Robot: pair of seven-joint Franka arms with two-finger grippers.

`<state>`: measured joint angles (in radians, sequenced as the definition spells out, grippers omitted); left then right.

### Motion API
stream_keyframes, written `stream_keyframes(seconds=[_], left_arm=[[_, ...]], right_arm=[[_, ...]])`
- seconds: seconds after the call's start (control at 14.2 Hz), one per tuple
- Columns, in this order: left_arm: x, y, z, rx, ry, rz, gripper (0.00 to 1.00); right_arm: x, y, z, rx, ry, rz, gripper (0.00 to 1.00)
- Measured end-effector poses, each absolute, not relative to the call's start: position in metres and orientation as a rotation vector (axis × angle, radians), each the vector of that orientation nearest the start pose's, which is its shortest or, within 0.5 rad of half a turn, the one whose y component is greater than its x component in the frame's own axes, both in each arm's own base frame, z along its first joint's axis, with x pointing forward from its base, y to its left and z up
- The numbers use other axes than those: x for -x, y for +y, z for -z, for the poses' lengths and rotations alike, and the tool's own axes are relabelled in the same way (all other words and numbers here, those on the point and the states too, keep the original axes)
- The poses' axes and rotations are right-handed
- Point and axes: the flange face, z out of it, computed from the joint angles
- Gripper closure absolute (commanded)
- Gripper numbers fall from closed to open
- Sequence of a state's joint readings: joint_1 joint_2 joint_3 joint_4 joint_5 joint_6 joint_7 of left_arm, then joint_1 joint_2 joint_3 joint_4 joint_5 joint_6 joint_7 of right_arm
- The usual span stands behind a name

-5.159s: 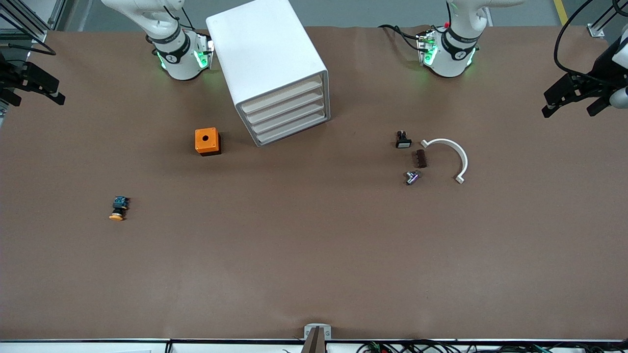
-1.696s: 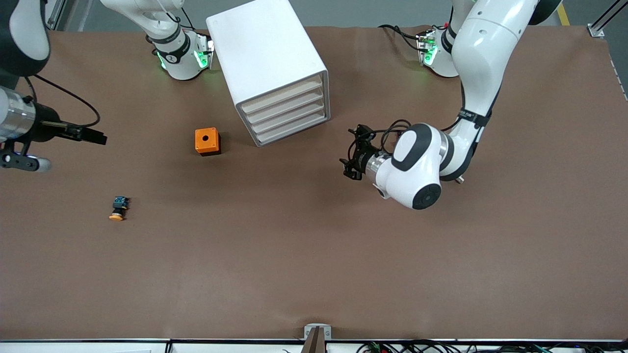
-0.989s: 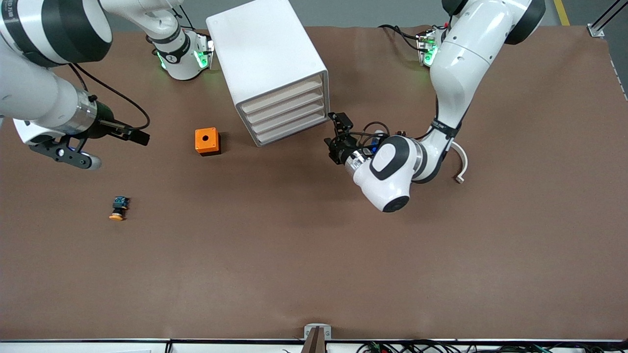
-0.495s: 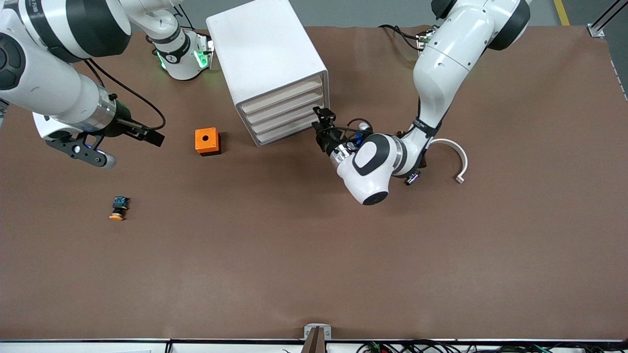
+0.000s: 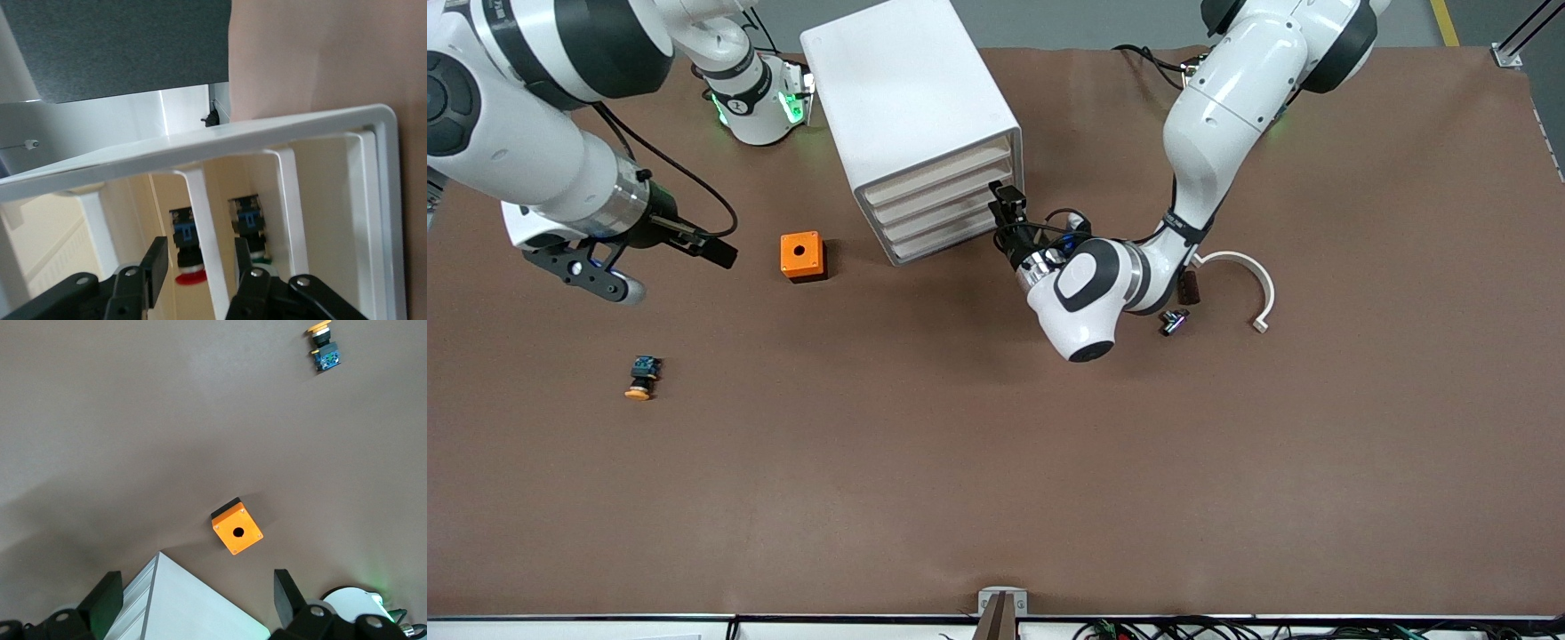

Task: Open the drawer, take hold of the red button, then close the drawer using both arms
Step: 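Pull the drawer open with the left gripper while the right gripper approaches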

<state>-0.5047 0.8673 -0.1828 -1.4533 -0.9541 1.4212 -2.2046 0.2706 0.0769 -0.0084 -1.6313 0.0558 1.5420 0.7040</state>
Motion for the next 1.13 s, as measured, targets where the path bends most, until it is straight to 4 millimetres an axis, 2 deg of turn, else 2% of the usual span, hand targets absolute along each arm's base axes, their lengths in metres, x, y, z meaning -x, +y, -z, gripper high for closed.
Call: stream_keyframes(seconds=[0.28, 0.35, 0.57, 0.71, 0.78, 0.99, 1.13], left_arm=[[-0.426, -0.477, -0.182, 1.157, -1.607, -1.438, 0.53], [-0.419, -0.480, -0.180, 1.149, -1.591, -1.437, 0.56], [-0.402, -0.488, -0.175, 1.142, -1.565, -1.422, 0.78], [-0.398, -0.489, -0.173, 1.138, -1.559, -1.415, 0.94], [-0.397, -0.489, -0.173, 1.137, -1.559, -1.415, 0.97], [-0.399, -0.487, -0.172, 1.118, -1.566, -1.406, 0.98], [-0.400, -0.486, -0.172, 1.114, -1.569, -1.405, 0.97]], right_arm=[[-0.543, 0.178, -0.555, 3.068, 0.727, -0.236, 0.00], [-0.543, 0.185, -0.553, 3.056, 0.731, -0.235, 0.00], [-0.539, 0.214, -0.545, 3.035, 0.790, -0.254, 0.00], [-0.535, 0.235, -0.538, 3.042, 0.792, -0.260, 0.00], [-0.535, 0.242, -0.534, 3.038, 0.799, -0.250, 0.00], [-0.543, 0.260, -0.520, 3.016, 0.826, -0.211, 0.00], [-0.543, 0.285, -0.504, 3.001, 0.858, -0.187, 0.00]])
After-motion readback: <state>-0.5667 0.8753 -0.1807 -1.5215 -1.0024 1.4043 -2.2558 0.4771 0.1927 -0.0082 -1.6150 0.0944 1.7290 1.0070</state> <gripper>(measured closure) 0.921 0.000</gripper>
